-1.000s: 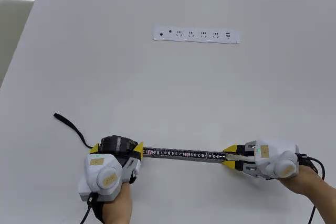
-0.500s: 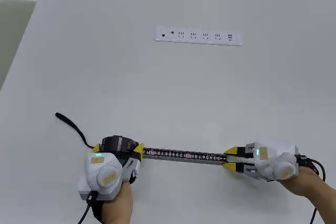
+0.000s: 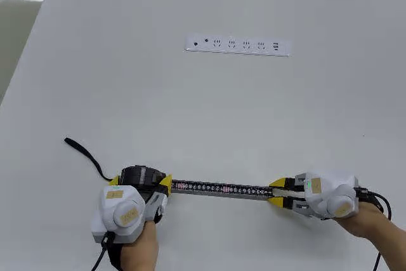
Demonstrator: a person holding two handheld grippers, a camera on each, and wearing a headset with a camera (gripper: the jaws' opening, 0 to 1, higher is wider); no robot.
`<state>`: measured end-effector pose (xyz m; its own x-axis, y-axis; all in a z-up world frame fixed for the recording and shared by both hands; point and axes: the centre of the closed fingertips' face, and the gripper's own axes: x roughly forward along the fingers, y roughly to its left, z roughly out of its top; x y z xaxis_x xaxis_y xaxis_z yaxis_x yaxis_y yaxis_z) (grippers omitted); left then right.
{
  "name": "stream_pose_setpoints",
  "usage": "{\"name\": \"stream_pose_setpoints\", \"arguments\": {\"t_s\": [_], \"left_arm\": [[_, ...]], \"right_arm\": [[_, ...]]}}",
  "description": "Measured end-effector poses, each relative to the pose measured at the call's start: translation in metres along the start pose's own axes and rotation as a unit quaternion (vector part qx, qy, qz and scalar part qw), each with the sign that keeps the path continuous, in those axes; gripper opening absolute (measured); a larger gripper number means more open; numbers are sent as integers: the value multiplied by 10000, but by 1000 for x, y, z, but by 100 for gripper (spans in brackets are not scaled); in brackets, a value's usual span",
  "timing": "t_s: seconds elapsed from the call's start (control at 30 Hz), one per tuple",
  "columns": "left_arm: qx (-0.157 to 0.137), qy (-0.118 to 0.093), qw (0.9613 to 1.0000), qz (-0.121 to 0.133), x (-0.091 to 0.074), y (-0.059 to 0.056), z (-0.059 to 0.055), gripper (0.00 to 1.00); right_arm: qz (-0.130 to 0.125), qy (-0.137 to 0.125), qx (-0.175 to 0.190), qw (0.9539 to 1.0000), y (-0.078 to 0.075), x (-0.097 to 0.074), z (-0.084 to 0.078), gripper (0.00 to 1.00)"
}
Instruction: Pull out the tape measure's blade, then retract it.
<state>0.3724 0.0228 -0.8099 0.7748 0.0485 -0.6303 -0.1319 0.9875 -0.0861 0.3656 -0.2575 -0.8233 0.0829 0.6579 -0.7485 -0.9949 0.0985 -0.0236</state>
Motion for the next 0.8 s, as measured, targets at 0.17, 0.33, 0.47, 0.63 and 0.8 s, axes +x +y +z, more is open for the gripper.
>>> {"name": "stream_pose_setpoints", "arguments": {"t_s": [0.17,0.33,0.47,0.63,0.8], "left_arm": [[-27,28,10000,-23,0,0,-1,65],[-36,58,10000,-39,-1,-1,-1,65],[-38,64,10000,-55,-1,-1,-1,65],[-48,69,9999,-66,-1,0,-1,65],[-52,84,9999,-77,-1,0,-1,65]], "right_arm": [[-15,2,-1,10000,0,-1,0,10],[-15,-7,-13,10000,0,0,3,10],[-7,-18,-11,10000,0,1,4,10],[-13,-13,-21,10000,0,2,7,10],[-7,-37,-9,10000,0,4,8,10]]}}
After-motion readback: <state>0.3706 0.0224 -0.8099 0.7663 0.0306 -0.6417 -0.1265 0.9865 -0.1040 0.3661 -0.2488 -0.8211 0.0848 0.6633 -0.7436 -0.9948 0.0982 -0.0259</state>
